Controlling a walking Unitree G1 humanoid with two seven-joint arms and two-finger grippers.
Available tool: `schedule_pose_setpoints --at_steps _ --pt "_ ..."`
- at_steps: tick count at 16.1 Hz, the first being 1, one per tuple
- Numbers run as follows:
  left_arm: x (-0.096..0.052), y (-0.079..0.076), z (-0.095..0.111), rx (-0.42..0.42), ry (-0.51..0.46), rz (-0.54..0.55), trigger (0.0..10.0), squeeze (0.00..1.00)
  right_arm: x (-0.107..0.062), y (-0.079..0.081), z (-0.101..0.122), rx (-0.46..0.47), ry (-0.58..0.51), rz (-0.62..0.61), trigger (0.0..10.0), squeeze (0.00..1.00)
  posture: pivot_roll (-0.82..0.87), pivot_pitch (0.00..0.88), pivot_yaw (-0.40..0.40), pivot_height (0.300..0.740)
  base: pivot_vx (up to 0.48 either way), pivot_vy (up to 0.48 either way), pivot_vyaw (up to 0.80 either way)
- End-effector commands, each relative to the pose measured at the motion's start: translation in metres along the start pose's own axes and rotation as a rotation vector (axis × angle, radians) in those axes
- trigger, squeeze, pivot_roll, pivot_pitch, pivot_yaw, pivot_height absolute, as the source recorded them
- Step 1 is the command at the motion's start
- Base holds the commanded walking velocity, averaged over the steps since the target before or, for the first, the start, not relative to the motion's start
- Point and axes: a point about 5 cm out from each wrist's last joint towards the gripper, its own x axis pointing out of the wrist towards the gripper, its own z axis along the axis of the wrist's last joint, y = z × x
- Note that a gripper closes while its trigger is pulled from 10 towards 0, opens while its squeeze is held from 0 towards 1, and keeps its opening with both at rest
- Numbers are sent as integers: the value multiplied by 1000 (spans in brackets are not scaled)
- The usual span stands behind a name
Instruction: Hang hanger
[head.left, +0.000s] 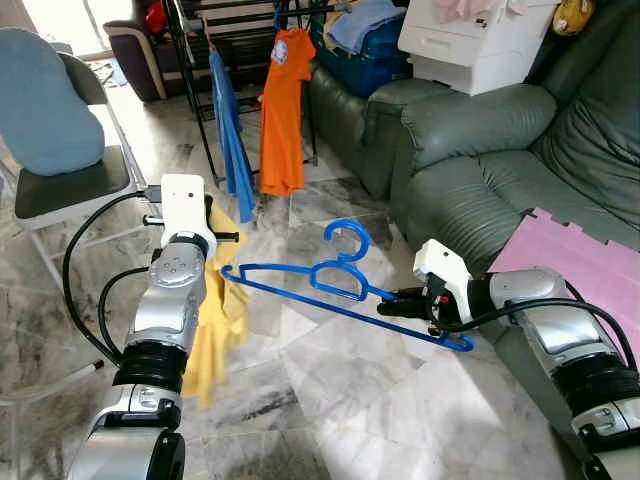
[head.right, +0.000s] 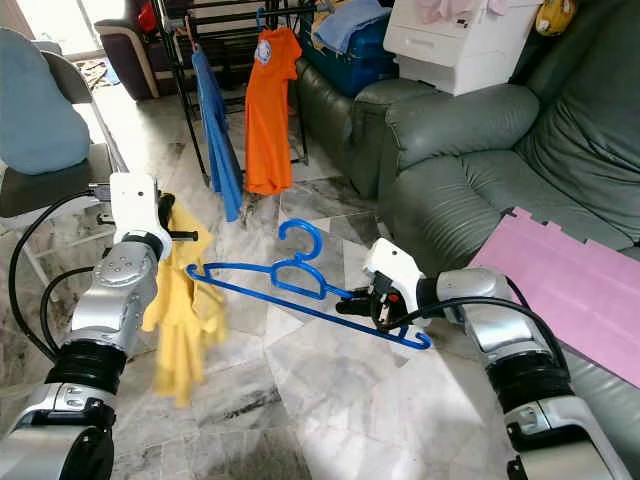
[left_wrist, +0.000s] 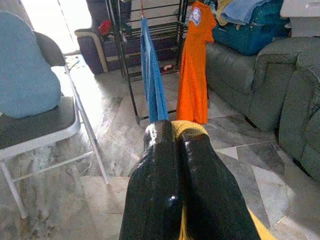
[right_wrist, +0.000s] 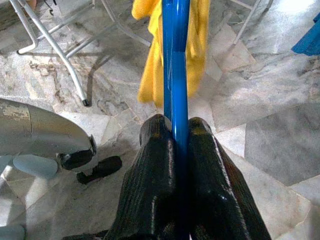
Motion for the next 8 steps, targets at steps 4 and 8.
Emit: schedule_pose_setpoints --at_steps 4,8 --pt "1 4 9 6 -42 23 10000 0 7 6 3 -13 -4 24 10000 0 -77 0 24 740 0 0 0" --pt "-1 6 17 -26 -62 21 10000 0 13 10 -6 -14 48 29 10000 0 -73 0 21 740 0 0 0"
